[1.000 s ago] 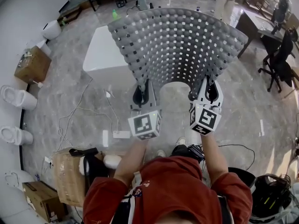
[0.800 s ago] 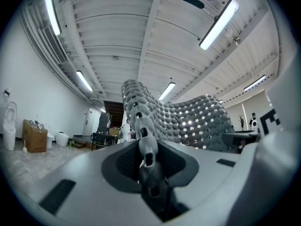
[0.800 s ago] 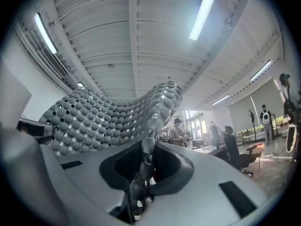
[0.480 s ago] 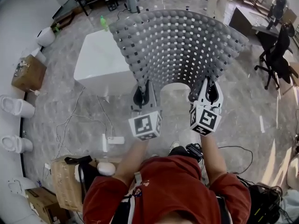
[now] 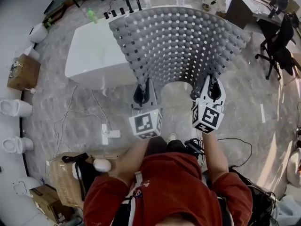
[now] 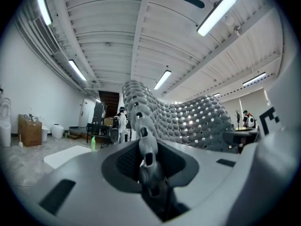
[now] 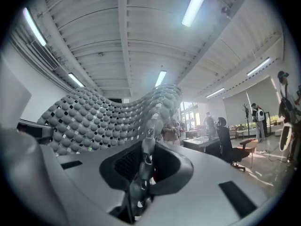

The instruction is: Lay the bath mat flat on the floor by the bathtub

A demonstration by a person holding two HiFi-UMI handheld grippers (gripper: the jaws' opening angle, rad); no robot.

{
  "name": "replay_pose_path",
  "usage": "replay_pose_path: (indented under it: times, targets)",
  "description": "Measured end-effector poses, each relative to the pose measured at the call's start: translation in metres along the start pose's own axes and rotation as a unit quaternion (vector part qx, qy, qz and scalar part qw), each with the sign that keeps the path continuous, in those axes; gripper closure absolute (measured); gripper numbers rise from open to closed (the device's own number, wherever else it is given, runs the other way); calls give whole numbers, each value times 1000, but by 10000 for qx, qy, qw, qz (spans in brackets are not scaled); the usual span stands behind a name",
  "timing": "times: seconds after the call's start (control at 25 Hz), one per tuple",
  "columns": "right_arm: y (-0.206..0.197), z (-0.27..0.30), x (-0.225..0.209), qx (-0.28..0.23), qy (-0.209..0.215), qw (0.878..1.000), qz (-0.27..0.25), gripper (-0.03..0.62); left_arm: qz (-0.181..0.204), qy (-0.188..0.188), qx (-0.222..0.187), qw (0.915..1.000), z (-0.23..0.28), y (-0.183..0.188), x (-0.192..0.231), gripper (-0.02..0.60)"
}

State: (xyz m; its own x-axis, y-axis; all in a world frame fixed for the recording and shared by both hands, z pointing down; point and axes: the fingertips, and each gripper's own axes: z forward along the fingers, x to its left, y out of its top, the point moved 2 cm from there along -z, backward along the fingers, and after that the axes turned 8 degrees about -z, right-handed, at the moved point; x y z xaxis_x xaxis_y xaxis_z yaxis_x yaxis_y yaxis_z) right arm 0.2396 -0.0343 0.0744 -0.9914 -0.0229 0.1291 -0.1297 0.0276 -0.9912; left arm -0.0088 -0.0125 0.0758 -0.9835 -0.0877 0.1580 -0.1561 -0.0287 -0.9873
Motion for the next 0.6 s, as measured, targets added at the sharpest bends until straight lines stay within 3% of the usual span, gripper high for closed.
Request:
replay_pose_path:
  times: [0.32, 0.6]
  targets:
    - [-52, 31, -6, 705, 135, 9973, -138, 531, 19, 138, 663, 9977, 33, -48, -1, 491]
    - [-134, 43, 24, 1361, 230, 9898, -355, 531, -98, 228, 1348, 9906, 44, -132, 37, 491]
